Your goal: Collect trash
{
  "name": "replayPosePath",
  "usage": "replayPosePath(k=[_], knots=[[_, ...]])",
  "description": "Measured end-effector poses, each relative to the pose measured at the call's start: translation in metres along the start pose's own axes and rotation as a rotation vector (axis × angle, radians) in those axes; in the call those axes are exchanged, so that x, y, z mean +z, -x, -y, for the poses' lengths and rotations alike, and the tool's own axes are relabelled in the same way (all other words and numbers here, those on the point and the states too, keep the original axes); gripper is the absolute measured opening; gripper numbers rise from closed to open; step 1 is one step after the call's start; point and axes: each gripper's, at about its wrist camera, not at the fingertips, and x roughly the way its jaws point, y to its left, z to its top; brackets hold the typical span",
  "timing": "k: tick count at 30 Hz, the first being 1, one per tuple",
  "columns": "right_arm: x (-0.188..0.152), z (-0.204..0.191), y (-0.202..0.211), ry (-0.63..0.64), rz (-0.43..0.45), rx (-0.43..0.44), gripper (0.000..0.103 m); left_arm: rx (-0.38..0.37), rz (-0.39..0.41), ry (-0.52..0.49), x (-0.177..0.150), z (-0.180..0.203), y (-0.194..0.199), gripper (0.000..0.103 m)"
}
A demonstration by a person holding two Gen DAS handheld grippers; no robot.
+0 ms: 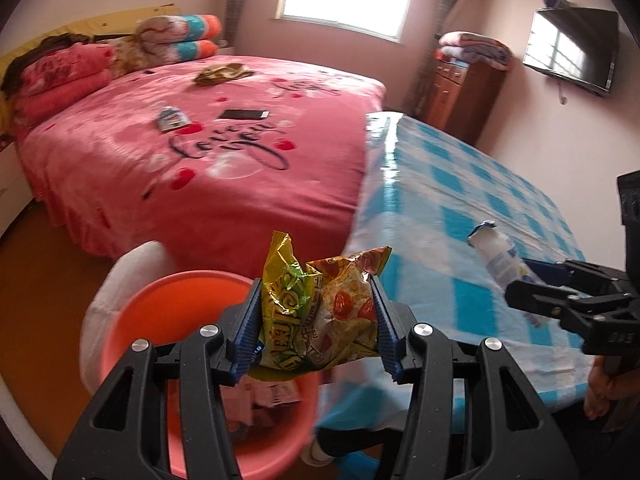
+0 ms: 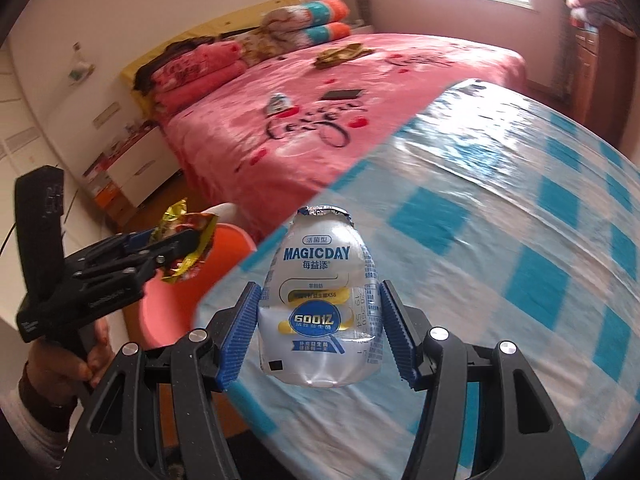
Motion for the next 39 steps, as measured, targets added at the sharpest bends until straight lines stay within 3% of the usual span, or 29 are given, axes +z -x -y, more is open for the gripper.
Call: replayPosePath(k=[11,23,25,27,28,31,39], knots=[[0.028,-0.065,-0.035,0.112,-0.046,0.122,0.061,0.135,-0.024,0.077,-0.012,-0.056,-0.006,0.052],[0.036,-0.114,-0.077,0.192,-0.11,0.184,0.061,0.203,-0.09,0.141,-0.032,-0.09,-0.027,0.053],[0.034,-0.12,-0.084,0.193,-0.121,0.189,0.067,0.225,-0.117,0.169,-0.036,-0.098,-0.034,0.055],[0.032,-0.119,-0.088,0.184,-0.121,0.181,0.079,0.251,-0.143,0.204,-0.039,-0.107,-0.04,0.062],[0.031,-0.117,-0.088,0.179,-0.121,0.179,0.08,0.263,-0.146,0.216,-0.041,-0.111,-0.041,0.07],[0.028,-0.106,-0.082,0.15,-0.107,0.152,0.084,0.297,-0.15,0.236,-0.044,-0.119,-0.041,0.077],[0.028,-0.07,-0.064,0.087,-0.049,0.069,0.09,0.304,-0.115,0.216,-0.034,-0.116,-0.034,0.085]])
